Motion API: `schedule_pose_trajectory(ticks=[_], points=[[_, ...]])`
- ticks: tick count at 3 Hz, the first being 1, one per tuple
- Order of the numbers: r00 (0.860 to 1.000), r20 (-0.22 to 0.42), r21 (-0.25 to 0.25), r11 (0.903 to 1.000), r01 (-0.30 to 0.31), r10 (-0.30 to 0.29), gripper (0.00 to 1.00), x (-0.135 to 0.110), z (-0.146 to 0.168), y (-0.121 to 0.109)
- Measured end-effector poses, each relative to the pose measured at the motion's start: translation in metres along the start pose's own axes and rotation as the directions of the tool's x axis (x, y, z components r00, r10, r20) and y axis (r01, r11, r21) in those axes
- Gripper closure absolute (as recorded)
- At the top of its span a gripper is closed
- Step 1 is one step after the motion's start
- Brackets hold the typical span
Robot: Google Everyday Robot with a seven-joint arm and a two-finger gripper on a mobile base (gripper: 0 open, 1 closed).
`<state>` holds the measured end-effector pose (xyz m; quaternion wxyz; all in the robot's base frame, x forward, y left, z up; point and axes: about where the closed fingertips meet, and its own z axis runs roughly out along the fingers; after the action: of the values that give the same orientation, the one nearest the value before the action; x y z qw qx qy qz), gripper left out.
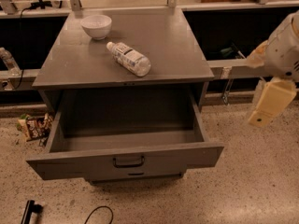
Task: Close top drawer
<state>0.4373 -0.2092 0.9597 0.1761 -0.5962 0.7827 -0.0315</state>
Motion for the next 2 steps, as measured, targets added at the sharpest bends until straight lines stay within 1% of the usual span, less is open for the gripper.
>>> schedule_pose_trajectory(ticks=[1,2], points=[[0.999,0.048,-0.009,0.9998,0.019,-0.018,0.41,-0.007,0.04,0.02],[0.994,0.105,-0.004,0.9994,0.035,-0.034,0.73,-0.016,0.1,0.04]])
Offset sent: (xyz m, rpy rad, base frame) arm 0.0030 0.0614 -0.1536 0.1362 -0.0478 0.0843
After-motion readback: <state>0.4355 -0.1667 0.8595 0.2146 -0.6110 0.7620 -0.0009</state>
